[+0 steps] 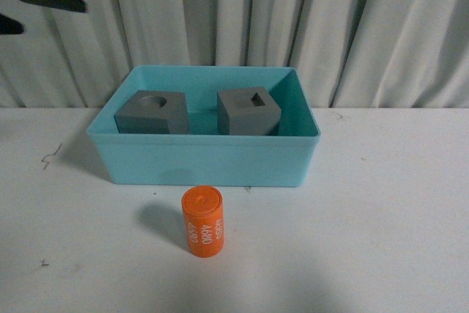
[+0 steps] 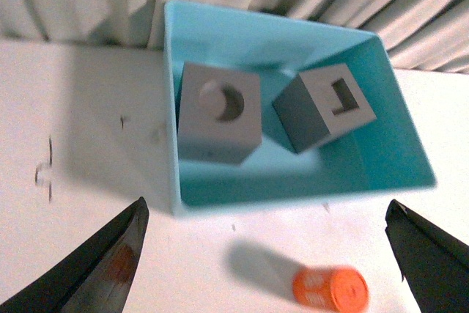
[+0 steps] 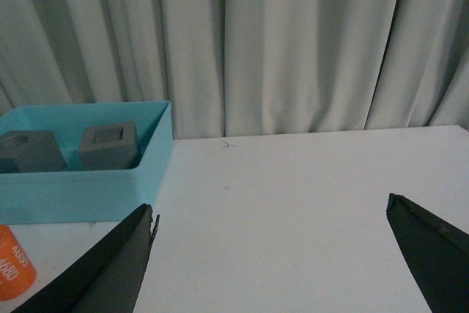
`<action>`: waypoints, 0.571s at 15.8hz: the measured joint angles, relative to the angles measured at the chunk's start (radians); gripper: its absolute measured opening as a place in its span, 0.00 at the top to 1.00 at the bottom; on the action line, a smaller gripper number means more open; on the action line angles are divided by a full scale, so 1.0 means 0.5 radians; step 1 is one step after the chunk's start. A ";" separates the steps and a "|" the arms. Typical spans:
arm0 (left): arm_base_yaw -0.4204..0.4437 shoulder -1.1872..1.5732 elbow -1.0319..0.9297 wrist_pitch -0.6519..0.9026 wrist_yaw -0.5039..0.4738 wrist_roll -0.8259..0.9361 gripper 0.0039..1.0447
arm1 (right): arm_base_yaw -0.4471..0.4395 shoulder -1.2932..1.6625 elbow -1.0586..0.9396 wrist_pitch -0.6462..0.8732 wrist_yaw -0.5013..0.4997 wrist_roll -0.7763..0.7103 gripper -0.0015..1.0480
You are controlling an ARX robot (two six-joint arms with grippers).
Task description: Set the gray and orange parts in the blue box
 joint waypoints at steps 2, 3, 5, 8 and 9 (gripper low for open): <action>0.423 -0.789 -0.828 -0.450 0.296 -0.027 0.06 | 0.000 0.000 0.000 -0.001 -0.001 0.000 0.06; 0.575 -0.997 -1.022 -0.605 0.335 -0.020 0.06 | 0.000 0.000 0.000 -0.001 0.000 0.000 0.06; 0.584 -1.187 -1.310 0.038 0.143 0.054 0.13 | 0.000 0.000 0.000 -0.001 -0.001 0.000 0.06; 0.543 -1.344 -1.499 0.391 0.011 0.108 0.20 | 0.000 0.000 0.000 0.001 0.002 0.000 0.06; 0.530 -1.385 -1.550 0.488 -0.016 0.125 0.22 | 0.000 0.000 0.000 0.004 0.002 0.000 0.06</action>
